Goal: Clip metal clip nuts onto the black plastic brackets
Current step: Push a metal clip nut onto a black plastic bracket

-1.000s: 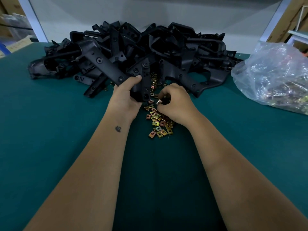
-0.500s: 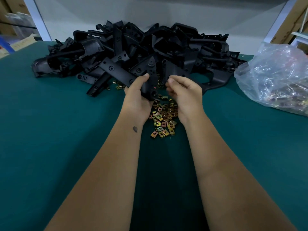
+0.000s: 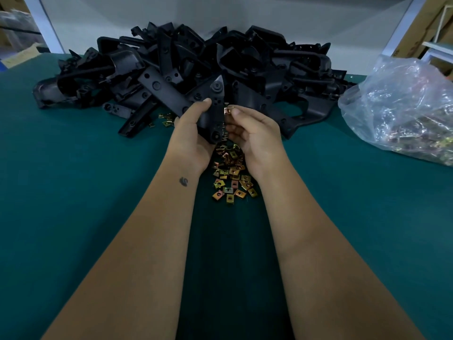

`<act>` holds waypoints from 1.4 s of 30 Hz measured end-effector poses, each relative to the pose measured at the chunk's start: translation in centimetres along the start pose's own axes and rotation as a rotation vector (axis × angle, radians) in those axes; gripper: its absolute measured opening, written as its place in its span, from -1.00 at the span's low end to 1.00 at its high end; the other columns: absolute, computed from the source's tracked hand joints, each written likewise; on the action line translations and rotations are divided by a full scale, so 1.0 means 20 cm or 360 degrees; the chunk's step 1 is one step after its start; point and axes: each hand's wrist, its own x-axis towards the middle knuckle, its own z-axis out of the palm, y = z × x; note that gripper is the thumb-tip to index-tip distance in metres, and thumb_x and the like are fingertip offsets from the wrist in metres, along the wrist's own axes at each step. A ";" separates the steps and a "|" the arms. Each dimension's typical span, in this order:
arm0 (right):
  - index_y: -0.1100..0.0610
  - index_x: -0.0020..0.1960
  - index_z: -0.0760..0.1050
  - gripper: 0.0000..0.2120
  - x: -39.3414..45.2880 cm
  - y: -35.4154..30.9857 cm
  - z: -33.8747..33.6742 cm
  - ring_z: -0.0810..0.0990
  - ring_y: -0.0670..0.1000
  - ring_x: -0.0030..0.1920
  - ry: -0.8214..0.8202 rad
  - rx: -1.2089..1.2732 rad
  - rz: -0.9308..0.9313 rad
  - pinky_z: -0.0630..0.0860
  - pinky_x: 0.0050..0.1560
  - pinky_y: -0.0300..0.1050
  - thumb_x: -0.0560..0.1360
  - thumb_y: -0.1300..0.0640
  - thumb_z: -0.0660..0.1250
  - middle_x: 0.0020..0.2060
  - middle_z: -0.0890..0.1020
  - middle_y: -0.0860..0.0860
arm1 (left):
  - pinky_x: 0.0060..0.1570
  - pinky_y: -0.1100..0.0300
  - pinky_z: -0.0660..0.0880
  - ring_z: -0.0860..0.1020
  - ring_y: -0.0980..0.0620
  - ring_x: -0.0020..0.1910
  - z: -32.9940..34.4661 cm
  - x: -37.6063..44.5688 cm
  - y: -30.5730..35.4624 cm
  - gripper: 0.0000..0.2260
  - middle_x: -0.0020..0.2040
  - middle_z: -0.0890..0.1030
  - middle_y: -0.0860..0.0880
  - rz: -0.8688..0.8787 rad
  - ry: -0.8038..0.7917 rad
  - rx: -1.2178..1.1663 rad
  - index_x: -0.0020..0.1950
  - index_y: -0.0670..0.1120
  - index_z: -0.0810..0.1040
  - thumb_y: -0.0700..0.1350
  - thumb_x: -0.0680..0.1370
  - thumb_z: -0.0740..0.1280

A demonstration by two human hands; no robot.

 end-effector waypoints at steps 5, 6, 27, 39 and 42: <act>0.16 -0.07 0.63 -0.90 0.00 -0.01 0.00 0.62 -0.06 -0.25 0.0047 0.0172 0.0039 0.56 -0.19 -0.24 0.55 0.27 0.34 -0.23 0.68 0.03 | -0.13 0.11 0.61 0.64 -0.10 0.02 0.01 -0.01 -0.02 -0.56 0.14 0.64 -0.20 -0.0022 -0.0032 0.0022 0.42 -0.24 0.42 -0.22 0.56 0.37; 0.16 -0.08 0.63 -0.90 0.00 -0.01 0.00 0.63 -0.07 -0.26 0.0057 0.0218 0.0047 0.56 -0.21 -0.25 0.55 0.26 0.34 -0.25 0.69 0.02 | -0.15 0.12 0.61 0.65 -0.10 0.00 0.01 -0.01 -0.02 -0.59 0.14 0.64 -0.20 -0.0026 -0.0041 0.0013 0.40 -0.23 0.43 -0.22 0.56 0.37; 0.15 -0.14 0.62 -0.73 0.02 0.01 -0.01 0.61 -0.05 -0.16 0.0055 0.0212 -0.0128 0.54 -0.08 -0.22 0.45 0.49 0.32 -0.21 0.66 0.03 | -0.11 0.14 0.62 0.64 -0.13 0.15 0.00 0.01 -0.03 -0.49 0.23 0.63 -0.20 -0.0013 -0.0029 -0.0007 0.47 -0.20 0.37 -0.26 0.54 0.40; 0.18 -0.11 0.64 -0.86 0.00 -0.01 0.00 0.64 -0.05 -0.24 0.0072 0.0250 -0.0046 0.59 -0.12 -0.21 0.50 0.37 0.36 -0.27 0.68 0.03 | -0.13 0.17 0.61 0.66 -0.06 -0.03 0.00 0.00 -0.02 -0.68 0.09 0.68 -0.17 -0.0036 -0.0055 0.0011 0.30 -0.23 0.51 -0.25 0.55 0.38; 0.17 -0.17 0.62 -0.88 0.00 -0.02 0.00 0.63 -0.06 -0.26 0.0130 0.0206 -0.0011 0.57 -0.19 -0.23 0.54 0.27 0.37 -0.30 0.67 0.02 | -0.10 0.13 0.62 0.64 -0.12 0.08 0.00 0.00 -0.02 -0.52 0.25 0.61 -0.22 -0.0019 -0.0020 0.0051 0.45 -0.22 0.39 -0.24 0.54 0.40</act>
